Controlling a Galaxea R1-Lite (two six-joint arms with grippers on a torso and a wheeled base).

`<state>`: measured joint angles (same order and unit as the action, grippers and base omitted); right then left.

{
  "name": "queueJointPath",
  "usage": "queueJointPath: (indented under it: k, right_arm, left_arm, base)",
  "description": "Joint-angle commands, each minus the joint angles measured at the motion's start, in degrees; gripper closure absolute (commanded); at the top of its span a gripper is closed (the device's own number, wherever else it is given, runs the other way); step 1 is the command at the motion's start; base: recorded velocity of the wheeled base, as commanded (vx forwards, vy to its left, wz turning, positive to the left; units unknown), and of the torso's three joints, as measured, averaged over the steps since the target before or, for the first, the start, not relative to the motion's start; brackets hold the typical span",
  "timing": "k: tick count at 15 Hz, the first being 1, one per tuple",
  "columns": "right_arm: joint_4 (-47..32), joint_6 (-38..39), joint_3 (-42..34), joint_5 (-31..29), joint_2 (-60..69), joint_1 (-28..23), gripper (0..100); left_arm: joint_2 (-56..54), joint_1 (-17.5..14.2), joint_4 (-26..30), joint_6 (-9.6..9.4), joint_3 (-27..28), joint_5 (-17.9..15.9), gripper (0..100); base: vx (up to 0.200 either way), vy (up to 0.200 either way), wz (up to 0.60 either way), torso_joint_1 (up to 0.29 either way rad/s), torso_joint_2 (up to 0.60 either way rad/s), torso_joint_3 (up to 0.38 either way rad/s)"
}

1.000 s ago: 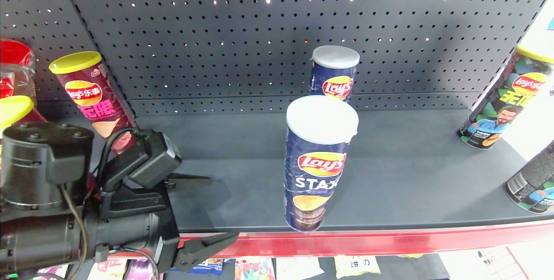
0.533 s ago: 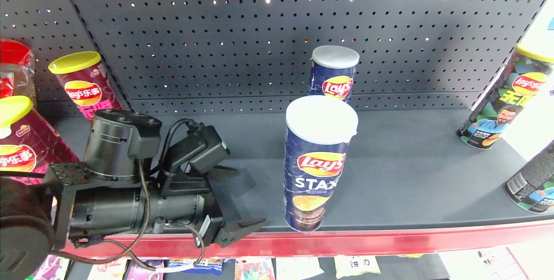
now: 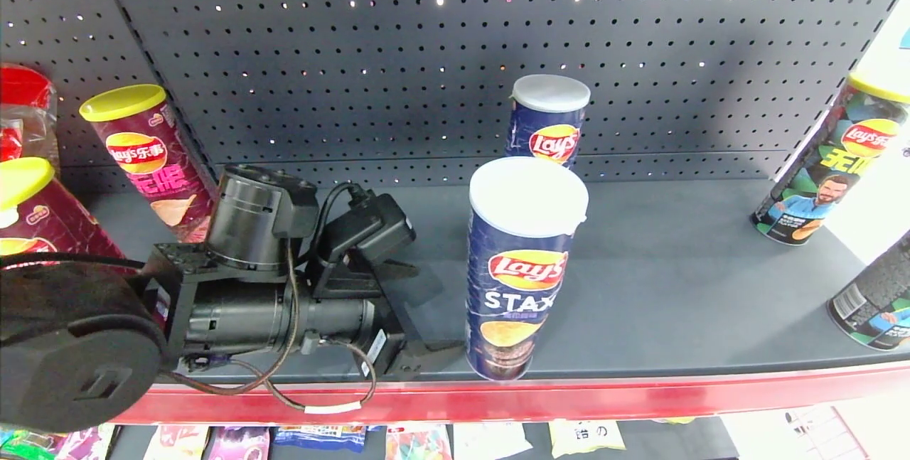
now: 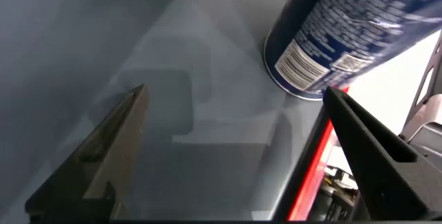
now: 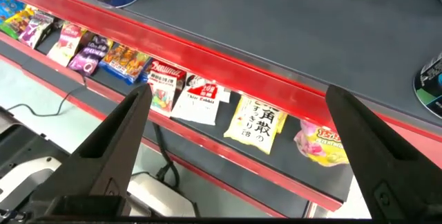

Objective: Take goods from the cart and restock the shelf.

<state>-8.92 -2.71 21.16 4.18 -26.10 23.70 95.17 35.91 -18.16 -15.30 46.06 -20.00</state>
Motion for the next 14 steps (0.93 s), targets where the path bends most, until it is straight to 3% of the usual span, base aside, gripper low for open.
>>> queueJointPath:
  k: [1,14]
  right_arm:
    - [0.0,0.0,0.0,0.0,-0.3,0.0,0]
    - [0.0,0.0,0.1,-0.1,-0.2,-0.1,0]
  left_arm:
    - [0.6,0.0,0.0,0.01,0.3,0.0,0]
    - [3.4,1.6,-0.1,0.01,4.0,0.7,0]
  base:
    - [0.000,0.000,0.00,0.000,0.00,0.000]
    - [0.000,0.000,0.00,0.000,0.00,0.000]
